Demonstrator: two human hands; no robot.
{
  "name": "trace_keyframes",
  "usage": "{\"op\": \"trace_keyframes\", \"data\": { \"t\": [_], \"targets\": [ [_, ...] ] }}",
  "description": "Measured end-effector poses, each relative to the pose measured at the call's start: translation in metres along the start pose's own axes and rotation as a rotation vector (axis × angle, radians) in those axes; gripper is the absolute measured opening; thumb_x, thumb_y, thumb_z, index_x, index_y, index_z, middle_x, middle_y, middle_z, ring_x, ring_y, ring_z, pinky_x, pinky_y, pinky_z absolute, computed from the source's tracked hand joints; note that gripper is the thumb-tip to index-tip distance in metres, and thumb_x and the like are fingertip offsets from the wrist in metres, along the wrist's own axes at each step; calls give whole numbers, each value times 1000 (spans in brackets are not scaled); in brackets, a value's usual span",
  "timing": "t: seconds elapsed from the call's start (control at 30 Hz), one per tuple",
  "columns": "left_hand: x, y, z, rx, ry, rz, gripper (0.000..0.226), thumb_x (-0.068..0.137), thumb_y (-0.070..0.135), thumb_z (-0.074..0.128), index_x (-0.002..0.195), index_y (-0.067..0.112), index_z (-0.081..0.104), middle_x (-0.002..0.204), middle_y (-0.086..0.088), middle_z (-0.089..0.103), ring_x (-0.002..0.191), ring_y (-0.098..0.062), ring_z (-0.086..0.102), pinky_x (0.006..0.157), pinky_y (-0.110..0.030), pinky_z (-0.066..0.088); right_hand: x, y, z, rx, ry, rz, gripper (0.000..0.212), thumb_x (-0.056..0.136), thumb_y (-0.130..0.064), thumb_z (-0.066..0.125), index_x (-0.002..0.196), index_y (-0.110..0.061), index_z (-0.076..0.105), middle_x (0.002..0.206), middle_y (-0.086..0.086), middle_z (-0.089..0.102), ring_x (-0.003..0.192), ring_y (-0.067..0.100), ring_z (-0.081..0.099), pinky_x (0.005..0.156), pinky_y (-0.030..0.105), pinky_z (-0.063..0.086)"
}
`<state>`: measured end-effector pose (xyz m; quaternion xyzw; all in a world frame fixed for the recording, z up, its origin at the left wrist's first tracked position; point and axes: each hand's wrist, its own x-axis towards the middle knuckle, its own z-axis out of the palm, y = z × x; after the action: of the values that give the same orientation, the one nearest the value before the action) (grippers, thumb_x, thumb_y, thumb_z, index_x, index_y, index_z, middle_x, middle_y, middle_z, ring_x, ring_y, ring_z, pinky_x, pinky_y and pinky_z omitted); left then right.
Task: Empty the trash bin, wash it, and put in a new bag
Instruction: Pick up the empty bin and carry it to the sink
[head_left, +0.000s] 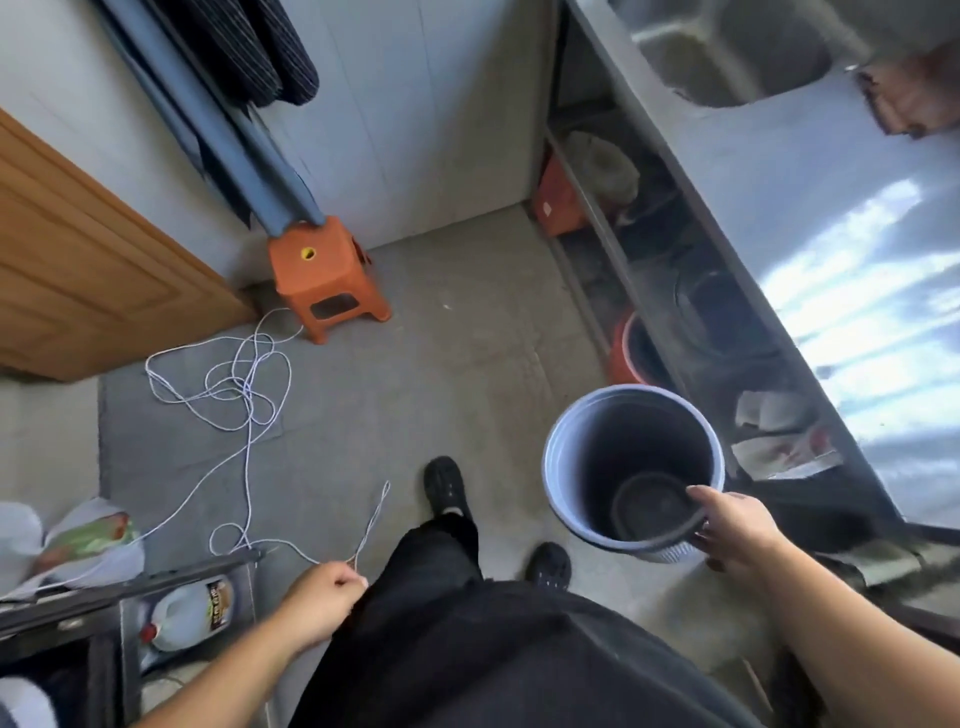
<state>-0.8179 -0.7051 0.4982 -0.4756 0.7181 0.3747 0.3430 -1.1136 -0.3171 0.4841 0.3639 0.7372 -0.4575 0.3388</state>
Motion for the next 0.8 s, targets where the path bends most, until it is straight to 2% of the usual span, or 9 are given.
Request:
{"op": "trace_keyframes", "data": {
  "t": [0.03,0.1,0.23,0.3,0.37,0.43,0.5,0.63,0.8],
  "targets": [
    [8,1,-7,-3,-10,-14,24,88,13,60,64,13,63,60,-1,60,59,-19,54,60,-29,43,2,-17,12,-10,2,-14,21,88,-18,69,96,0,60,92,21,59,82,35,63,72,41,59],
    [25,2,-22,17,-42,-23,28,90,11,59,63,16,58,61,-5,53,58,-16,49,56,-25,36,5,-48,37,-24,14,-32,20,89,-18,68,95,-1,61,88,19,61,79,34,64,70,40,59],
    [71,17,-81,56,-104,-33,38,91,20,56,54,18,46,55,2,44,54,-14,40,53,-25,28,7,-94,80,-18,29,-5,18,91,-16,67,96,1,62,87,20,62,74,34,62,72,42,59],
    [93,39,-123,59,-115,-32,31,87,25,54,57,20,48,53,2,45,49,-14,41,49,-22,28,8,-118,95,-10,56,21,17,91,-17,67,94,-1,62,85,18,63,70,33,63,62,36,59],
    [119,68,-168,64,-75,-5,22,90,23,56,68,21,55,59,-2,48,54,-15,44,52,-25,32,12,-141,109,3,93,39,18,90,-19,68,90,-3,61,81,16,62,63,30,63,48,29,57],
    [150,103,-214,18,-59,26,19,93,19,56,74,18,56,66,-7,50,60,-17,45,58,-28,32,15,-160,122,47,112,52,19,90,-20,69,88,-4,59,81,14,60,61,30,63,43,27,56],
    [179,143,-257,-75,-26,32,21,95,15,56,74,14,57,73,-11,55,59,-19,47,56,-26,34,18,-174,133,88,122,83,19,90,-20,68,89,-5,58,86,12,59,61,31,65,50,30,58],
    [214,226,-307,-186,26,100,16,96,14,56,81,14,63,75,-5,63,57,-16,54,54,-23,41,28,-196,147,154,146,155,18,91,-20,68,93,-5,57,92,13,56,68,31,65,58,35,56],
    [243,311,-323,-79,-52,156,14,96,17,54,86,13,63,82,-5,65,69,-20,60,63,-27,47,65,-239,166,186,159,226,20,90,-19,69,93,-4,57,93,10,50,71,34,65,64,39,57]
  ]
}}
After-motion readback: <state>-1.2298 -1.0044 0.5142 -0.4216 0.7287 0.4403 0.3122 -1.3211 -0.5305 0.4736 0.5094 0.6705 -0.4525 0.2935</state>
